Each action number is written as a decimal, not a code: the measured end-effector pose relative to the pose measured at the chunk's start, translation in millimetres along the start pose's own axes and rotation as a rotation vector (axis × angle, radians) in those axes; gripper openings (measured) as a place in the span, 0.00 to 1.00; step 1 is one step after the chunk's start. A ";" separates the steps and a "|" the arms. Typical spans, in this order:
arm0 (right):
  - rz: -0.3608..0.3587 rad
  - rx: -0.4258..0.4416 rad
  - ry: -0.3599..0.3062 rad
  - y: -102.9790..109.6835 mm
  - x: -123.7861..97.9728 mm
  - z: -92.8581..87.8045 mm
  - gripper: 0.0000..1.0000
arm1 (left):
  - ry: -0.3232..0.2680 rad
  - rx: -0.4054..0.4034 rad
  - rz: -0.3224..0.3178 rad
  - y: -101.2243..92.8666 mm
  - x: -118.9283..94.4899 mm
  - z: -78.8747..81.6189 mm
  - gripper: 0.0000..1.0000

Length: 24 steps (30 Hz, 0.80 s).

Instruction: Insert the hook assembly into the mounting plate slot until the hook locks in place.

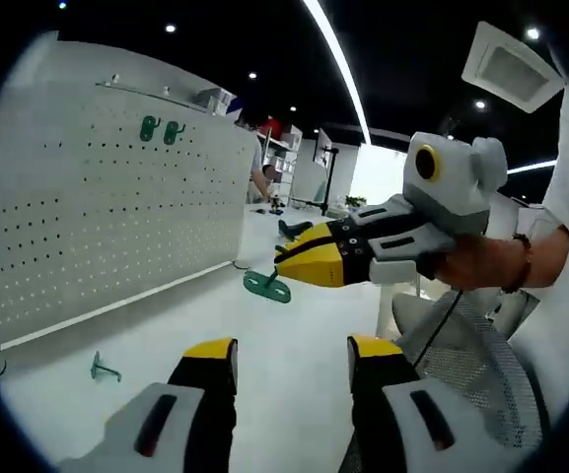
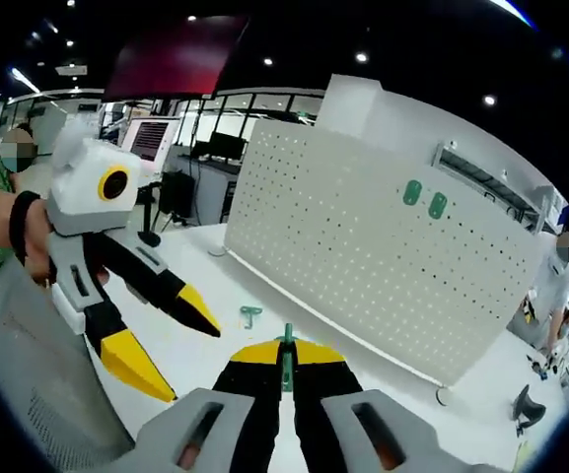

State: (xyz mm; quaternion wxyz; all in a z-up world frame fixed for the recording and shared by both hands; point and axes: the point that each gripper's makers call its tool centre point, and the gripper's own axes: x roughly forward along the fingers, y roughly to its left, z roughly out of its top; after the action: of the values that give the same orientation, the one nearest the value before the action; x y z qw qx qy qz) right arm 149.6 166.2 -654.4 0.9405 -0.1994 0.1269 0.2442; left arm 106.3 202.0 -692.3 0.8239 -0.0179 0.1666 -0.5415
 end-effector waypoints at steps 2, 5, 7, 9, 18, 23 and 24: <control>-0.011 0.017 -0.012 -3.0 1.7 4.6 0.01 | -0.014 -0.008 0.004 -0.4 -3.6 2.4 0.48; -0.025 0.048 -0.032 -7.7 4.7 11.9 0.01 | -0.018 -0.003 0.011 -0.7 -8.6 1.8 0.49; -0.039 0.069 -0.052 -11.1 5.8 19.2 0.01 | -0.023 -0.001 0.013 -1.5 -12.1 1.7 0.50; -0.048 0.080 -0.061 -13.1 6.5 23.2 0.01 | -0.035 -0.001 0.020 -1.4 -15.4 2.0 0.50; -0.054 0.135 -0.109 -18.0 14.8 43.4 0.01 | -0.037 -0.005 0.036 1.9 -28.4 -1.8 0.52; -0.039 0.178 -0.135 -12.2 15.0 51.8 0.01 | -0.067 -0.017 0.077 13.8 -33.0 8.4 0.46; -0.037 0.184 -0.136 -10.6 15.1 52.3 0.01 | -0.071 -0.020 0.077 15.4 -33.0 10.7 0.44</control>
State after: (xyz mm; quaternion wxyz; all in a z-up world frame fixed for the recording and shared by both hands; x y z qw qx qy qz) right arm 175.2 186.7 -609.7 0.9656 -0.0972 0.0811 0.2271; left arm 111.3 236.4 -677.0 0.8493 -0.0388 0.1433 -0.5065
